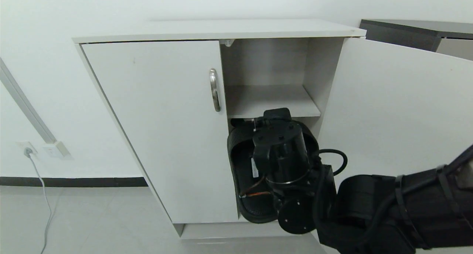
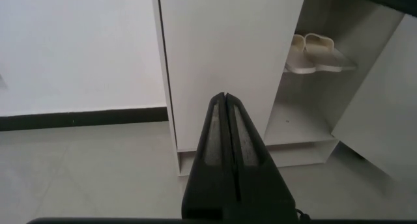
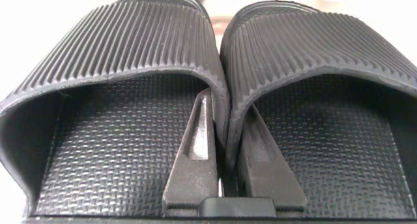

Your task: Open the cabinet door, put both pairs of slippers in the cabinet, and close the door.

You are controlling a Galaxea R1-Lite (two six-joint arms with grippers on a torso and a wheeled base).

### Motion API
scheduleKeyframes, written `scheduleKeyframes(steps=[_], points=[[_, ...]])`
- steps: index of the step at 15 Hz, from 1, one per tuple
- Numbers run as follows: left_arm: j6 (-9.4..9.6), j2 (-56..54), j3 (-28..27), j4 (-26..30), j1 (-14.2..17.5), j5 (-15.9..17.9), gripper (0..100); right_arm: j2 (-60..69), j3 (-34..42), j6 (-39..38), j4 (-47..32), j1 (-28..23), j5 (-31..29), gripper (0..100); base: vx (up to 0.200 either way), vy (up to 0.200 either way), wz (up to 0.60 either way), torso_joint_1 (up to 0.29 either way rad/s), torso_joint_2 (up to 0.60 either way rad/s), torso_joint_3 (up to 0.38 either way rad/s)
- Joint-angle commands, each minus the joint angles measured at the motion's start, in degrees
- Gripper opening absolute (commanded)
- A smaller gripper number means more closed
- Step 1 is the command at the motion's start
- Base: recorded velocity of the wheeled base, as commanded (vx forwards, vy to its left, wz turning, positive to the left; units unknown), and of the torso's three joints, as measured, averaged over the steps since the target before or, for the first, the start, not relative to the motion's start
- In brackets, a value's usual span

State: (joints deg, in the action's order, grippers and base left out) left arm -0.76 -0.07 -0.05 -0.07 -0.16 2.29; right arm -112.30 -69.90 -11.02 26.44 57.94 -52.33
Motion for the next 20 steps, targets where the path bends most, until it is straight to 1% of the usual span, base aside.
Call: scheduleKeyframes(steps=[1,3,6,10,18,20], points=[[-0.04,0.07,-0.04,-0.01,-0.02,-0.01,0,-1.61,-8.23,-0.41,-6.23,-0.73,-2.6,0,0.0,0.0,0.0,0.0,0.0,0.0],[-0.04,0.07,0.05,-0.01,-0.02,-0.01,0,-2.31,-12.72,-0.41,-10.53,-2.57,-2.6,0,0.0,0.0,0.0,0.0,0.0,0.0],[-0.04,0.07,0.05,-0.01,-0.02,-0.09,0,-2.57,-15.62,-0.23,-12.73,-4.15,-1.89,0,0.0,0.0,0.0,0.0,0.0,0.0],[-0.04,0.07,0.05,-0.01,-0.02,-0.09,0,-3.1,-15.88,-0.23,-12.82,-5.12,0.22,0,0.0,0.0,0.0,0.0,0.0,0.0],[-0.04,0.07,-0.04,-0.01,-0.02,-0.09,0,-3.54,-15.88,-0.49,-12.55,-5.3,0.83,0,0.0,0.0,0.0,0.0,0.0,0.0],[-0.04,0.07,-0.04,-0.01,-0.02,-0.09,0,-3.54,-15.88,-0.58,-12.55,-5.3,0.83,0,0.2,0.0,0.0,0.0,0.01,0.005]])
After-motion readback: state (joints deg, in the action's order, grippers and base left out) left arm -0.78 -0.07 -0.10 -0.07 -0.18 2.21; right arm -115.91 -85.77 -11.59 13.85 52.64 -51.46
